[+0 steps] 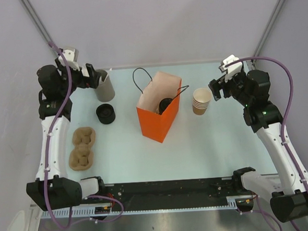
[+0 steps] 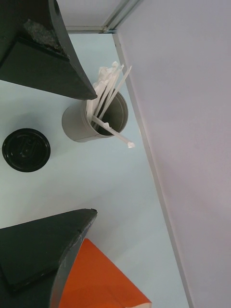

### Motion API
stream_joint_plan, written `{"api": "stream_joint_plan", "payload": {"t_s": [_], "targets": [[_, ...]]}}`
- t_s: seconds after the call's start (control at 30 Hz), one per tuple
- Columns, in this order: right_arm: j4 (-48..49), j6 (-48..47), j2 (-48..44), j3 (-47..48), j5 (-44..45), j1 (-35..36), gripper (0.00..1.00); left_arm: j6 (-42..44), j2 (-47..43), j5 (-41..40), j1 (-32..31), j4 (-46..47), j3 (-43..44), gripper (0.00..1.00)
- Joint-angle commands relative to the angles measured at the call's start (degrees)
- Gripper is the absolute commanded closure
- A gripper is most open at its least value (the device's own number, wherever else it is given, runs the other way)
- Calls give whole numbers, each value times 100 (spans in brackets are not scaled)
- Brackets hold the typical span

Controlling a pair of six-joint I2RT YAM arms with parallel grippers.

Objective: Pack the takeout coffee

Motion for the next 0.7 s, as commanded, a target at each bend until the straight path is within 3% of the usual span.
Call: {"api": "stream_joint_plan", "payload": {"t_s": [0.0, 0.27, 0.67], "targets": [[306, 130, -72, -37, 3, -63, 14, 96, 198, -409, 44, 356, 105, 1], [279, 165, 7, -89, -234, -151, 14, 227, 971, -243, 0, 497, 201, 1], [235, 174, 77, -125, -410, -265, 14, 588, 2369, -769, -123, 391, 913, 3]]}}
